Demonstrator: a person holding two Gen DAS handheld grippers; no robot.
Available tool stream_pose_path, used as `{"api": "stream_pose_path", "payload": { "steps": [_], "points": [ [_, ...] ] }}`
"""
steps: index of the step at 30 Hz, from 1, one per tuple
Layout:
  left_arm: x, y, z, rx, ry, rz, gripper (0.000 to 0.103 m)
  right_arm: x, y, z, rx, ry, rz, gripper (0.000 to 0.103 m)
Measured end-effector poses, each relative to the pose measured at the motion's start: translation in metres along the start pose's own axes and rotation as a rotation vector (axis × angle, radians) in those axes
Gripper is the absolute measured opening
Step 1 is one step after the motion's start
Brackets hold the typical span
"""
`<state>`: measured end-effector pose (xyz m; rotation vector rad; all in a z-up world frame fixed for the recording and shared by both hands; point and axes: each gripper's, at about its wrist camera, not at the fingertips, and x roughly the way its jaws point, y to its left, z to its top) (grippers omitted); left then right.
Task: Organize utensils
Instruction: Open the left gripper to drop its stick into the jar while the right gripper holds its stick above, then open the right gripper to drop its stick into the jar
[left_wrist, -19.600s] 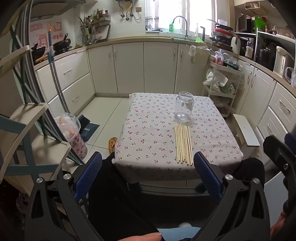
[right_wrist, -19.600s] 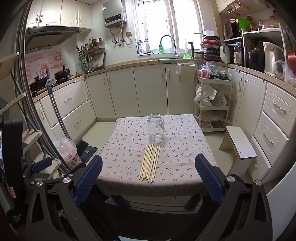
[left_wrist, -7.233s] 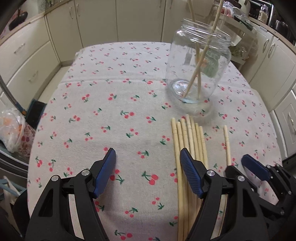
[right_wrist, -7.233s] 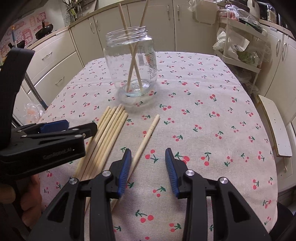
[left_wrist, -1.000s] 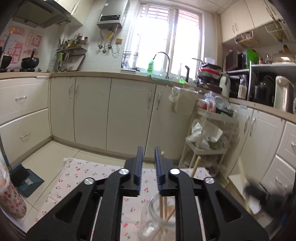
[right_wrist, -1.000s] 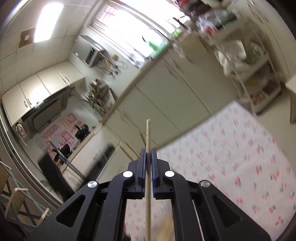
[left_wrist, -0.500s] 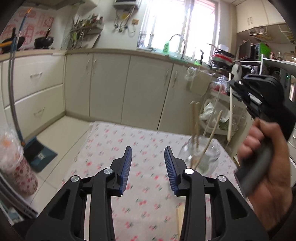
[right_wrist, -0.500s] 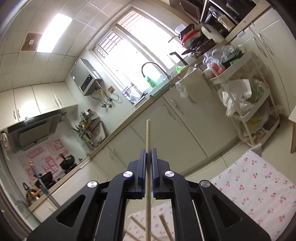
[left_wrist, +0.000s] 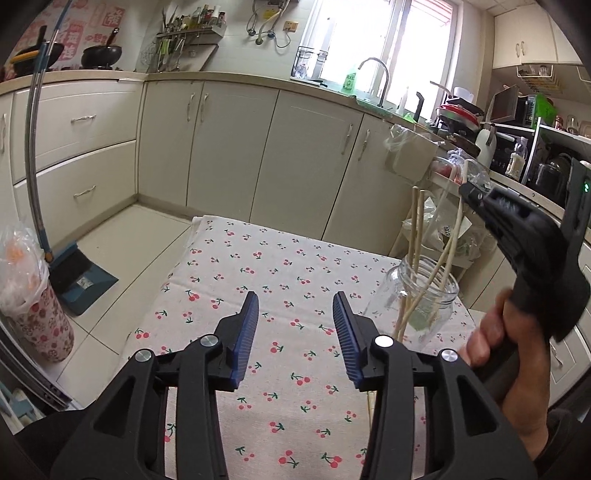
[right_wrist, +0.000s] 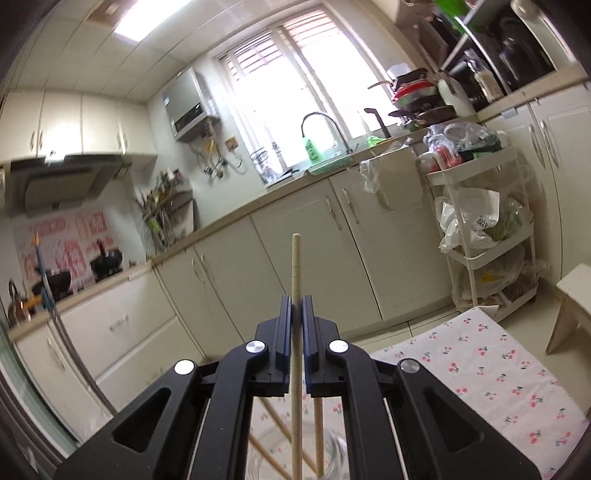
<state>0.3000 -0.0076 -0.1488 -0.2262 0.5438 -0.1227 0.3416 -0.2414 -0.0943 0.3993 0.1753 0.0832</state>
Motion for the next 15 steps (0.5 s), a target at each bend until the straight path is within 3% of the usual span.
{"api": "stream_pose_path", "payload": {
  "steps": [9,11,13,15],
  "points": [
    [-0.011,-0.011,-0.004,0.014,0.033,-0.008,0.051,-0.014,-0.004,-0.011,-0.056,0.104,-0.003,0.007],
    [-0.012,-0.012,-0.006,0.013,0.049,-0.007,0.052,-0.016,-0.006,-0.013,-0.061,0.129,0.002,0.011],
    [-0.013,-0.013,-0.009,0.015,0.067,-0.002,0.053,-0.017,-0.006,-0.014,-0.065,0.153,0.011,0.024],
    [-0.014,-0.013,-0.011,0.018,0.081,0.005,0.054,-0.022,-0.006,-0.015,-0.068,0.162,0.013,0.027]
  ]
}}
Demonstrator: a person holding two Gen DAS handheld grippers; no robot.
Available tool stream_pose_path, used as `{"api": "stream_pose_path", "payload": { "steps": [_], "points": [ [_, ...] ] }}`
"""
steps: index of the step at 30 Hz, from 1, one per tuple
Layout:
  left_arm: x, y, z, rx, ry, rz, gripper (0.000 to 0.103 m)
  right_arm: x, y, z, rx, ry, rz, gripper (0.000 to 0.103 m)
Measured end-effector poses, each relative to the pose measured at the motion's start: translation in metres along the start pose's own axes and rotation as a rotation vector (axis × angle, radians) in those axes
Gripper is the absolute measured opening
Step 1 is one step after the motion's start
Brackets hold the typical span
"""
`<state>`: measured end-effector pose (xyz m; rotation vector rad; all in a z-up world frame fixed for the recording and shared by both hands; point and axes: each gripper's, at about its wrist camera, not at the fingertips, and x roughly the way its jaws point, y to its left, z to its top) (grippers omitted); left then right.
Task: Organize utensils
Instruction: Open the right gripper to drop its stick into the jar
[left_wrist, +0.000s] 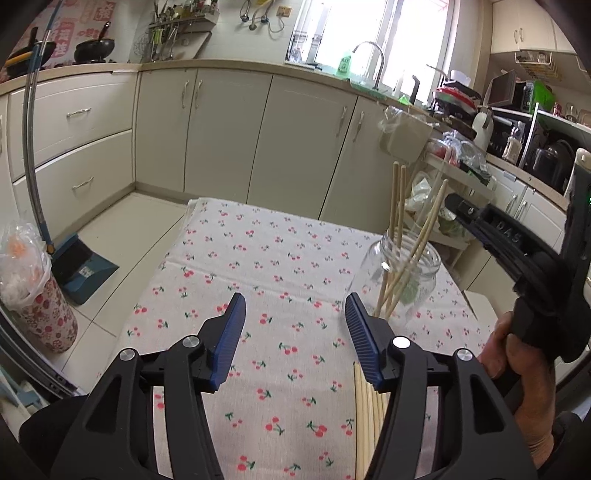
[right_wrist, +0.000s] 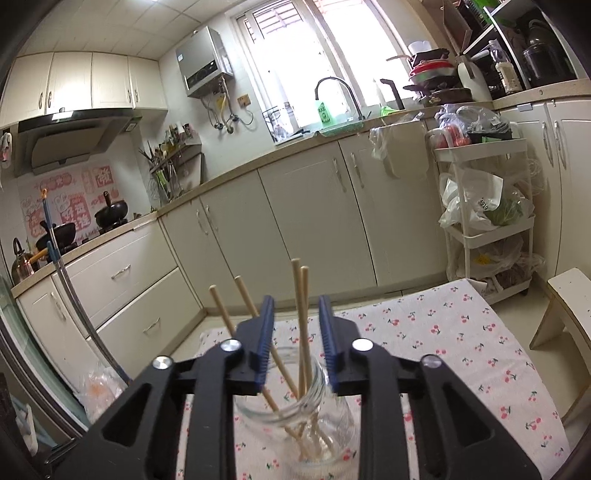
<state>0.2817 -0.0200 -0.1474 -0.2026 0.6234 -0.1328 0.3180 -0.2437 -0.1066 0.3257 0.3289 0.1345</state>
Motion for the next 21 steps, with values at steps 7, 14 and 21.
{"api": "stream_pose_path", "payload": {
  "steps": [7,14,21],
  "points": [
    [-0.002,-0.007,-0.008,0.056,0.078,0.027,0.058,-0.036,-0.006,-0.020,-0.007,0.156,-0.048,0.042],
    [0.001,-0.010,-0.028,0.081,0.177,0.062,0.060,-0.048,-0.002,-0.091,-0.058,0.447,-0.075,0.043],
    [-0.005,-0.010,-0.044,0.105,0.225,0.077,0.065,-0.033,0.019,-0.124,-0.147,0.583,-0.103,0.043]
  ]
}}
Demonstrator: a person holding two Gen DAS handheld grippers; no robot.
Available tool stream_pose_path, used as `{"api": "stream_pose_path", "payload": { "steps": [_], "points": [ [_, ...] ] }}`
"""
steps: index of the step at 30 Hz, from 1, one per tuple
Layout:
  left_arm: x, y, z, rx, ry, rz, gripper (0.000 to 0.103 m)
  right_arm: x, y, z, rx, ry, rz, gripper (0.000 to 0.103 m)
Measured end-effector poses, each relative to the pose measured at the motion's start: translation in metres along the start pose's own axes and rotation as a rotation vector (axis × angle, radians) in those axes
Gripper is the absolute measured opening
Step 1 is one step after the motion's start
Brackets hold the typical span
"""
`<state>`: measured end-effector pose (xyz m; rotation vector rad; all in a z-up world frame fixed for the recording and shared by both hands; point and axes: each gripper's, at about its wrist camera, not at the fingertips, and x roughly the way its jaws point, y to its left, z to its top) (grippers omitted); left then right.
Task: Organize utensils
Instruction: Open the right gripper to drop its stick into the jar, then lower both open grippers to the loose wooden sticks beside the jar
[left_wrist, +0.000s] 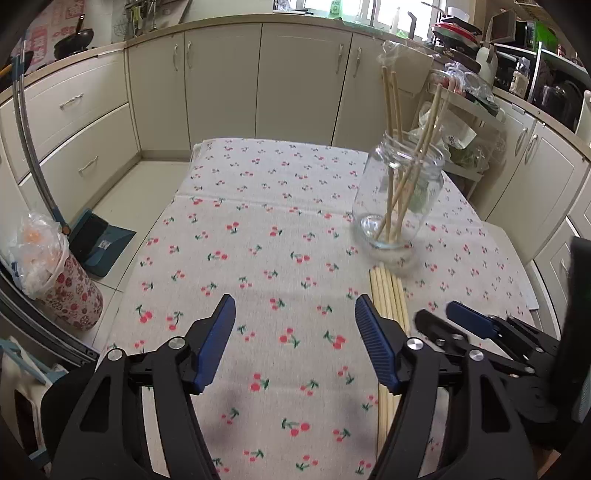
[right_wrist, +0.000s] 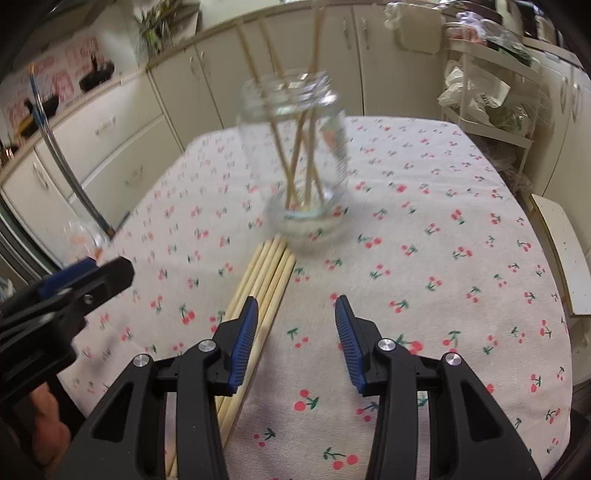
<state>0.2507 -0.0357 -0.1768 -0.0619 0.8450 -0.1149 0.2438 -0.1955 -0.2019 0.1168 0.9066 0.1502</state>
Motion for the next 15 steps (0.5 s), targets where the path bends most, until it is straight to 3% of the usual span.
{"api": "stream_pose_path", "payload": {
  "steps": [8,13,15],
  "points": [
    [0.002,0.001,-0.004,0.006,0.034,-0.006,0.067,0.006,0.003,-0.003,-0.054,0.037,-0.067,0.044],
    [0.014,-0.010,-0.001,0.034,0.055,-0.015,0.068,0.007,0.003,-0.001,-0.069,0.051,-0.061,0.045],
    [0.024,-0.018,0.002,0.049,0.073,-0.025,0.068,0.007,0.003,-0.002,-0.097,0.053,-0.064,0.040]
  ]
}}
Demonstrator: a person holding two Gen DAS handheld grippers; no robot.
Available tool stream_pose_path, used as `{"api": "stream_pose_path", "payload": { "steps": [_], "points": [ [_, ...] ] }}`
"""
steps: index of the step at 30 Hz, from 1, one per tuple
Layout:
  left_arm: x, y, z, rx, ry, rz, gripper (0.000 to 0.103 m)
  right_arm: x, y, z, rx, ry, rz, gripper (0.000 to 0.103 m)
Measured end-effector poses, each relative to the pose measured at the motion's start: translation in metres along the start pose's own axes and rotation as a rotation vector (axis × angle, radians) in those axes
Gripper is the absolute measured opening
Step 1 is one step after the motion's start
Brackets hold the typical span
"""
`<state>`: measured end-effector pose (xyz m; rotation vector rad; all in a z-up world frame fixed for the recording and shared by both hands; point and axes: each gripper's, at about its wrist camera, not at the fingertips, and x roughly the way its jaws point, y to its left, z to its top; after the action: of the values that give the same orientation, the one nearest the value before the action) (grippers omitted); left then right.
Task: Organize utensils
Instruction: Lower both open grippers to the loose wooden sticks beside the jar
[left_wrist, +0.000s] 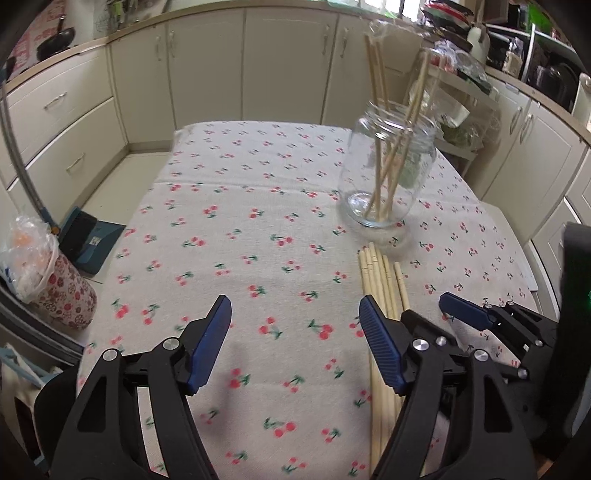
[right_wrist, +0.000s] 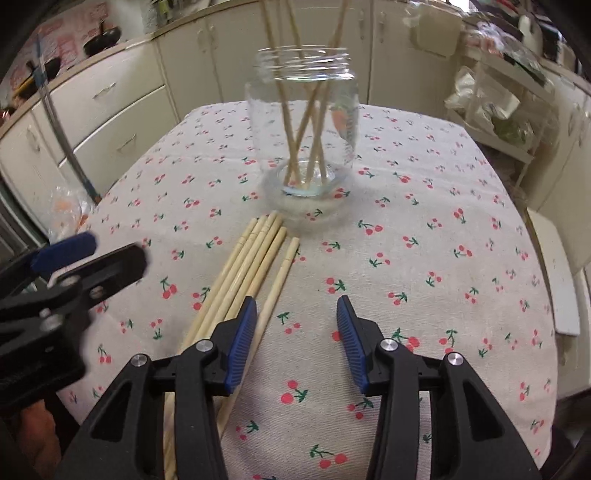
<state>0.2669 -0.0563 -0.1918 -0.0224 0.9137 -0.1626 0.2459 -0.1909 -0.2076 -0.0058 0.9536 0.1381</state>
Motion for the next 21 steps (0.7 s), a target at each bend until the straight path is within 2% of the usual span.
{"api": "stream_pose_path", "payload": {
  "steps": [1,4,13,17,21],
  "points": [
    [0.005,-0.003,0.002,0.008,0.008,-0.001,0.068,0.000,-0.002,0.000,-0.002,0.004,-0.008,0.030],
    [0.018,-0.011,0.006,0.023,0.030,-0.009,0.068,-0.003,-0.016,-0.001,0.012,0.003,-0.010,0.022],
    [0.046,-0.027,0.009,0.064,0.087,0.007,0.068,-0.005,-0.026,-0.006,0.018,-0.030,0.033,0.022],
    [0.052,-0.028,0.010,0.086,0.089,0.045,0.068,-0.004,-0.027,-0.004,0.009,-0.030,0.067,0.022],
    [0.054,-0.025,0.014,0.082,0.098,0.050,0.068,-0.002,-0.029,-0.001,0.001,-0.012,0.101,0.022]
  ]
}}
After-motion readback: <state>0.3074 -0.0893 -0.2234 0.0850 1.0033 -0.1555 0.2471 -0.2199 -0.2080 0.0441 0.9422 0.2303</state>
